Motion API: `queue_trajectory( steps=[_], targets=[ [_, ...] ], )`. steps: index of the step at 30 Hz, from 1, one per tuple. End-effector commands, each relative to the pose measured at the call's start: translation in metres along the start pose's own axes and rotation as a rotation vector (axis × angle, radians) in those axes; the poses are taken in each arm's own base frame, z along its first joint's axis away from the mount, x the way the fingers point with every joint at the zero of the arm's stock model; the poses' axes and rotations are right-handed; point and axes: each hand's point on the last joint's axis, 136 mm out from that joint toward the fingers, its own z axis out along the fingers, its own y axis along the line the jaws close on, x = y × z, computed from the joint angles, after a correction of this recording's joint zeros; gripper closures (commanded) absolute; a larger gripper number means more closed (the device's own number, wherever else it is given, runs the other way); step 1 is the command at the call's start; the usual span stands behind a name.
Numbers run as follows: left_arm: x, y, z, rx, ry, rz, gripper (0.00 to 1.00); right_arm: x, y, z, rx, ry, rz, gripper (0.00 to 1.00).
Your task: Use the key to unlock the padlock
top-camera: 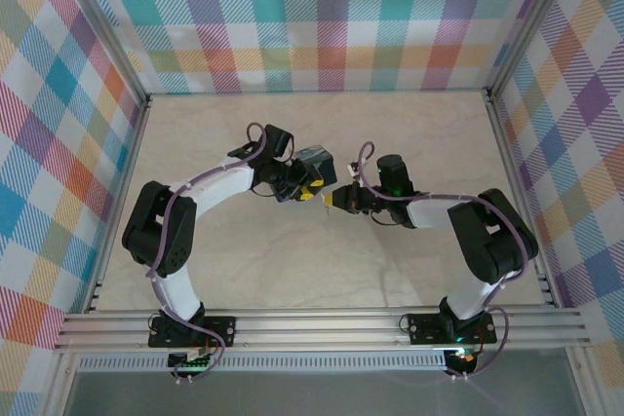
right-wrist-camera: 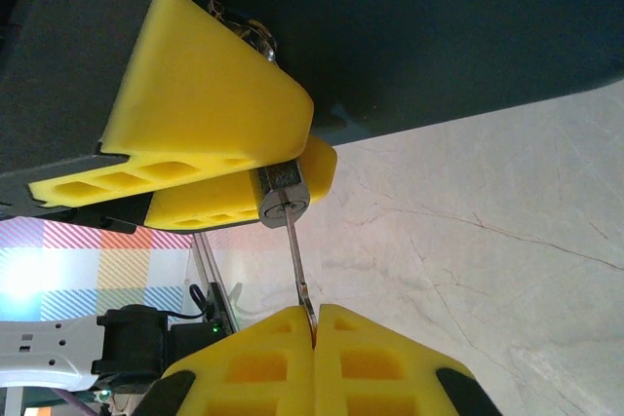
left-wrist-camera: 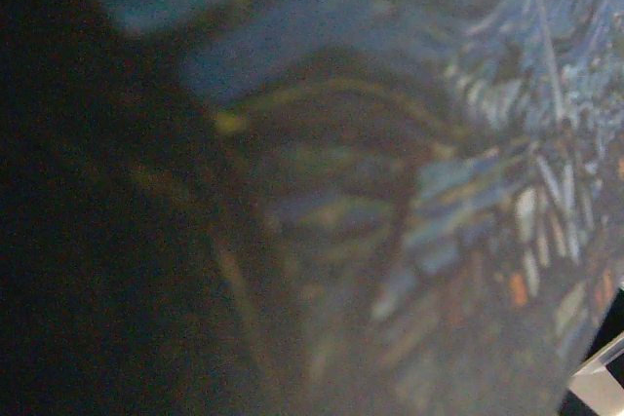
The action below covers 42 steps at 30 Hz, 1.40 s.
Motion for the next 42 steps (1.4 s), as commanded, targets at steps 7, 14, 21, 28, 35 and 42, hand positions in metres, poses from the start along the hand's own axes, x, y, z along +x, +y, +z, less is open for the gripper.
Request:
queue_trajectory(
  steps=[7, 14, 21, 28, 35, 42],
  targets=[
    [0.012, -0.024, -0.023, 0.083, 0.025, 0.071, 0.88, -0.017, -0.003, -0.001, 0.023, -0.039, -0.039, 1.00],
    [0.012, -0.022, -0.023, 0.073, 0.025, 0.068, 0.89, -0.022, -0.001, -0.005, 0.062, -0.042, -0.079, 1.00],
    [0.008, -0.023, -0.025, 0.084, 0.019, 0.039, 0.90, -0.019, -0.007, -0.009, 0.106, -0.039, -0.087, 1.00],
    [0.007, -0.023, -0.026, 0.099, 0.021, 0.020, 0.90, -0.020, -0.001, -0.012, 0.107, -0.037, -0.109, 1.00],
    [0.007, -0.023, -0.031, 0.122, 0.021, 0.000, 0.91, -0.019, -0.004, -0.013, 0.118, -0.045, -0.107, 1.00],
    [0.005, -0.023, -0.034, 0.126, 0.017, -0.003, 0.91, -0.018, 0.011, -0.013, 0.039, -0.049, -0.139, 1.00]
  ],
)
